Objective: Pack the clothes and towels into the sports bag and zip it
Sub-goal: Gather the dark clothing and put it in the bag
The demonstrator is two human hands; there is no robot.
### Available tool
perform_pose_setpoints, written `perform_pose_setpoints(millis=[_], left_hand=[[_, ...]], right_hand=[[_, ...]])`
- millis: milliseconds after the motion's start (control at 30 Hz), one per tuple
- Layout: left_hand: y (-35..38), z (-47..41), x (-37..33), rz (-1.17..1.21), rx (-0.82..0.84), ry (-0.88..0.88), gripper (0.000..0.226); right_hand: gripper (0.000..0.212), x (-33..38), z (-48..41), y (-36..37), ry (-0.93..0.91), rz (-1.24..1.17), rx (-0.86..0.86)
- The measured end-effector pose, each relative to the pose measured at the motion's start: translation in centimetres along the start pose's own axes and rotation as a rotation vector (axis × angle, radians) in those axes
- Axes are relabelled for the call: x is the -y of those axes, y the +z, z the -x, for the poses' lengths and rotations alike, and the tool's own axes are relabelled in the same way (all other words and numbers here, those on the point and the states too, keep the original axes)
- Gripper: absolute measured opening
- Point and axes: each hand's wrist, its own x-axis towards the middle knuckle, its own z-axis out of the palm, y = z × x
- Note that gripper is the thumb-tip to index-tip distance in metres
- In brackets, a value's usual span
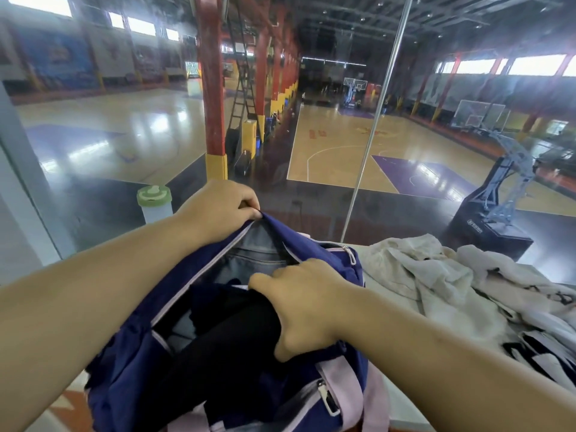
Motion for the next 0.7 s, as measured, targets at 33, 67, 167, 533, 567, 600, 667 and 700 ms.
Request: perform_pose_setpoints(millis=[33, 67, 167, 533, 567, 600, 667, 700], left_hand=[[-0.3, 0.1, 0.2, 0.008, 0.01, 0.008, 0.01], [-0.6, 0.2, 0.3, 0.013, 0.023, 0.019, 0.01], [-1.1, 0.9, 0.6, 0.021, 0.045, 0.05, 0.009], [0.1, 8.5, -0.9, 0.007, -0.084, 0.208, 0.014], [0.7, 9.8, -1.2, -0.002, -0.025, 0.254, 0.02], [1.4, 11.1, -1.5, -0.032, 0.075, 0.288, 0.028], [3.0, 13.2, -2.0, -0.187, 0.377, 0.245, 0.043], [3.8, 14.0, -1.9, -0.288, 0.528, 0.185, 0.044]], right_hand=[[0.06, 0.2, -0.1, 0.1, 0.012, -0.004, 0.031], [0.058, 0.4, -0.3, 0.3, 0.039, 0.0, 0.054], [0.057, 0.1, -0.7, 0.9, 0.189, 0.047, 0.031], [0.067, -1.5, -0.4, 2.5, 0.55, -0.143, -0.104], [0.07, -1.6, -0.4, 2.4, 0.57, -0.146, -0.103], [0.072, -1.7, -0.4, 2.3, 0.587, -0.166, -0.107], [0.071, -2.0, -0.6, 1.9, 0.617, -0.262, -0.121], [0.072, -2.1, -0.8, 1.6, 0.628, -0.311, -0.124]])
